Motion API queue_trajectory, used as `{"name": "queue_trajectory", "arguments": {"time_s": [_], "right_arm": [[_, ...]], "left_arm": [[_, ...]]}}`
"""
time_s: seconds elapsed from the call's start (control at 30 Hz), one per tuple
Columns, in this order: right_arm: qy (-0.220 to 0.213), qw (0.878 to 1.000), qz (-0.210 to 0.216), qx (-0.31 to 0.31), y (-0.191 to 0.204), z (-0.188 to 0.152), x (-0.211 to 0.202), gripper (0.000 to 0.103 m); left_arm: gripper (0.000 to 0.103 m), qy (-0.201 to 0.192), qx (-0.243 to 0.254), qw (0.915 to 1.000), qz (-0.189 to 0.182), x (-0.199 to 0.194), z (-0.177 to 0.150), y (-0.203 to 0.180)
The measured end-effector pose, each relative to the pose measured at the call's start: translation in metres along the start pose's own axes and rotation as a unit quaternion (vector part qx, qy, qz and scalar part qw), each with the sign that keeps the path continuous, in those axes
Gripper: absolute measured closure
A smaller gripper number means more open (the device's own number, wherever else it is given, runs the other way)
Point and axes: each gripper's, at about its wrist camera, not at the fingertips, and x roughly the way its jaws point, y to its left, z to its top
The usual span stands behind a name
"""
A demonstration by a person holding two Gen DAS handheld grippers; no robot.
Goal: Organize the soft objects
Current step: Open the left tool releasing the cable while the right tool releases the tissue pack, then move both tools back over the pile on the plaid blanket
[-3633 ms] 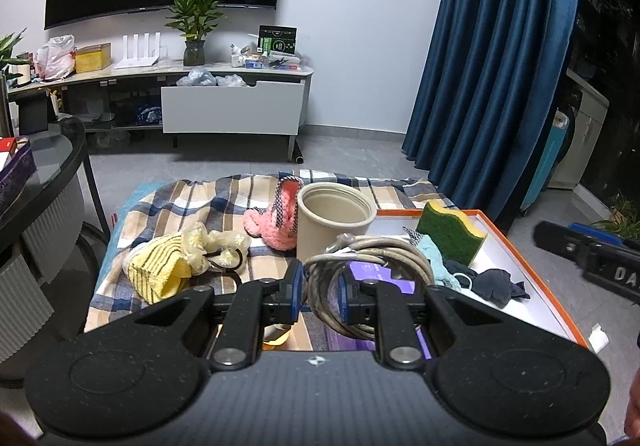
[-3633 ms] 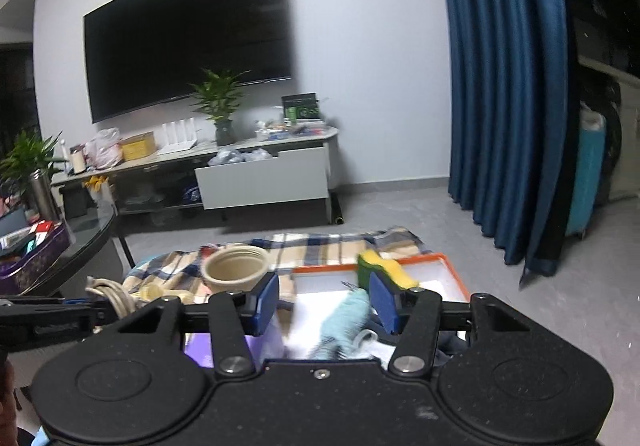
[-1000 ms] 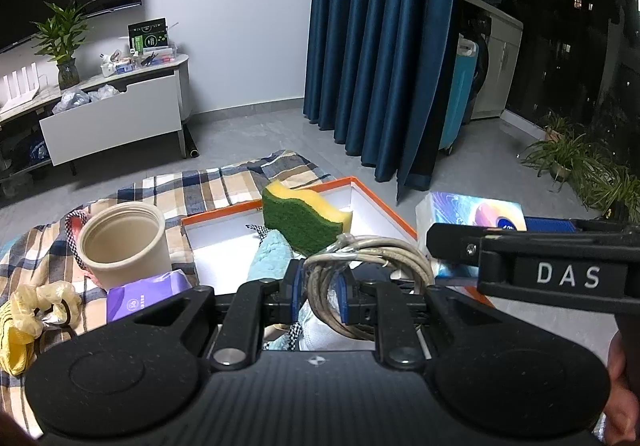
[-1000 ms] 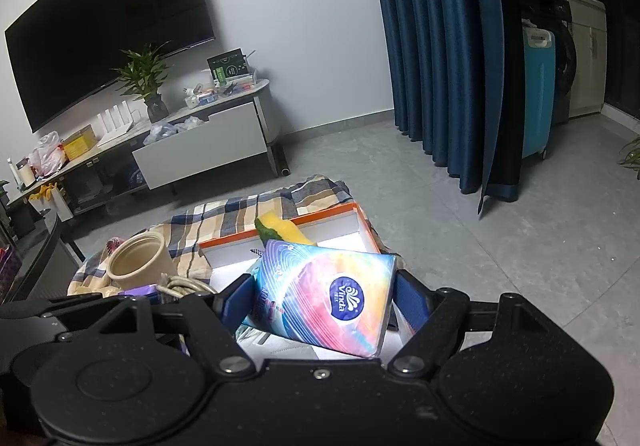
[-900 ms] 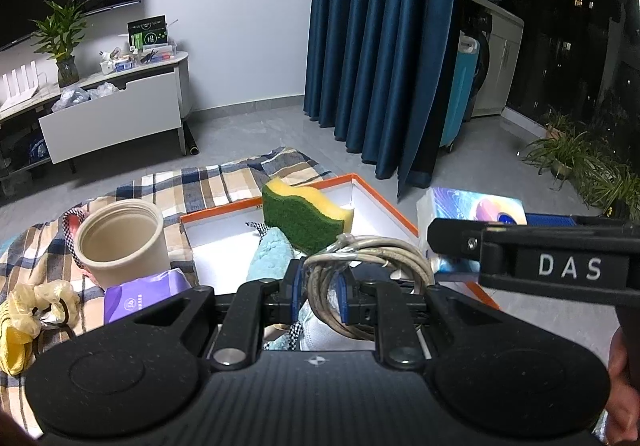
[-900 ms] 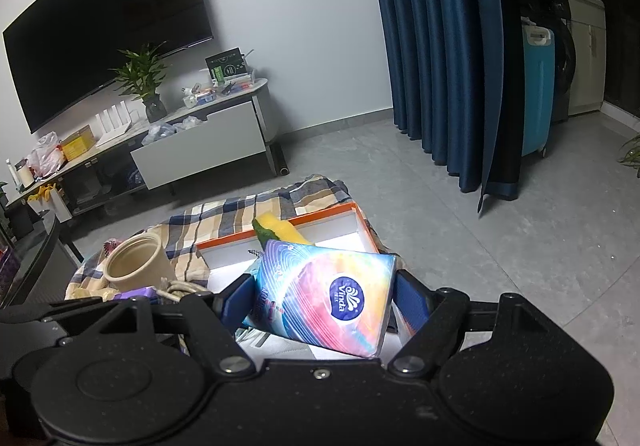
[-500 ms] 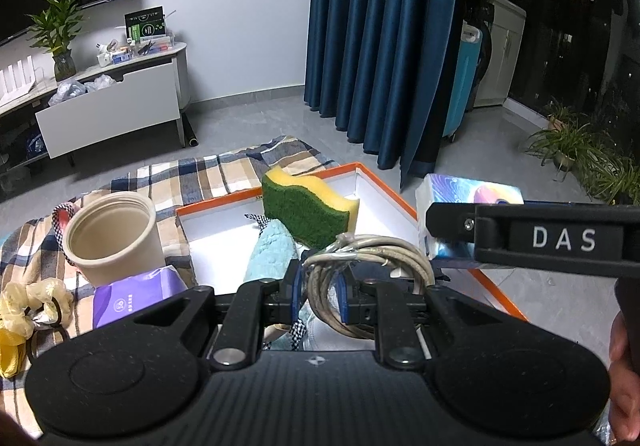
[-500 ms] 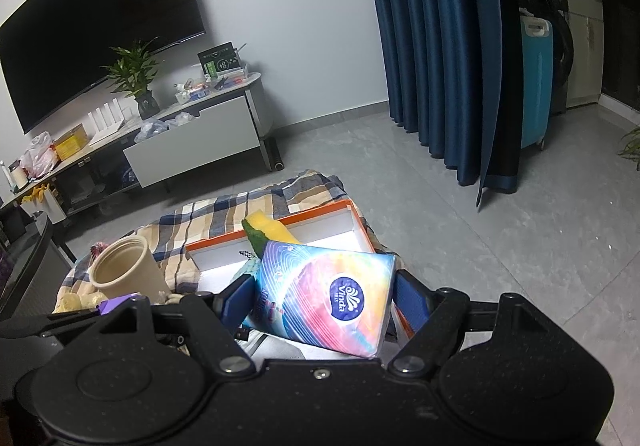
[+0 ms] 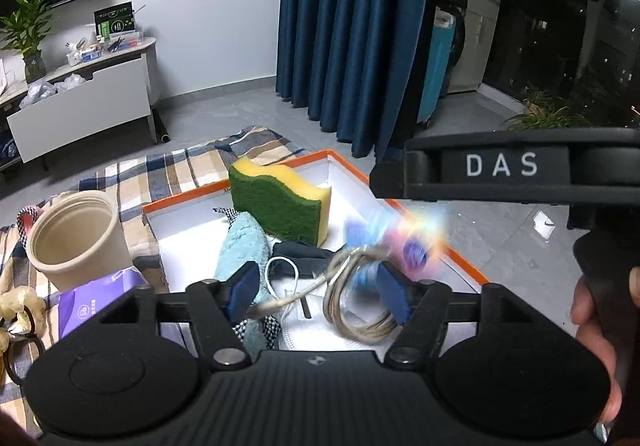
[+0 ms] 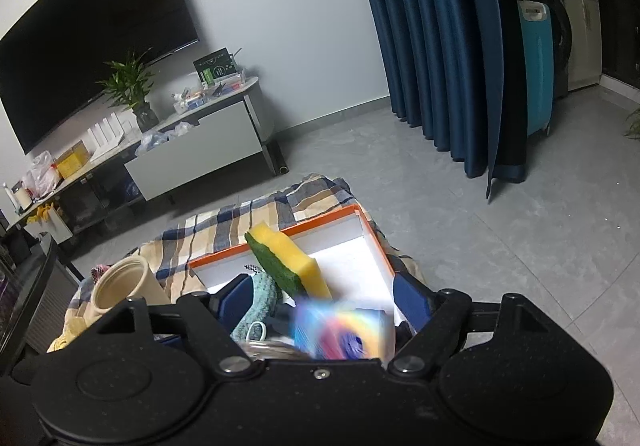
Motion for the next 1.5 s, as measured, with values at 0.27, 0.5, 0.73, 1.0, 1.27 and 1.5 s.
{"name": "queue_trajectory", "arguments": {"time_s": [0.27,0.5,0.73,1.0,1.27,1.5], "right_arm": [[-0.026,0.999,0.011,-0.016,0.010,-0.004,-0.027,0.011],[-0.056,0.997,0.027,-0.047,0.032,-0.014,-0.051,0.011],[-0.061,0.994,0.046,-0.075,0.062,-0.022,-0.061,0.010],[-0.055,0.990,0.076,-0.107,0.102,-0.034,-0.064,0.010],[-0.046,0.983,0.108,-0.138,0.145,-0.047,-0.062,0.010],[-0.033,0.978,0.131,-0.161,0.177,-0.060,-0.053,0.010]], "left_arm": [[0.029,-0.006,-0.013,0.9999,0.006,-0.014,0.000,0.008],[0.020,-0.028,-0.042,0.9984,0.027,-0.042,-0.002,0.020],[0.020,-0.040,-0.069,0.9953,0.055,-0.067,-0.011,0.043],[0.018,-0.055,-0.101,0.9897,0.085,-0.094,-0.022,0.071],[0.017,-0.060,-0.131,0.9826,0.117,-0.116,-0.037,0.100],[0.015,-0.060,-0.155,0.9763,0.138,-0.129,-0.052,0.125]]}}
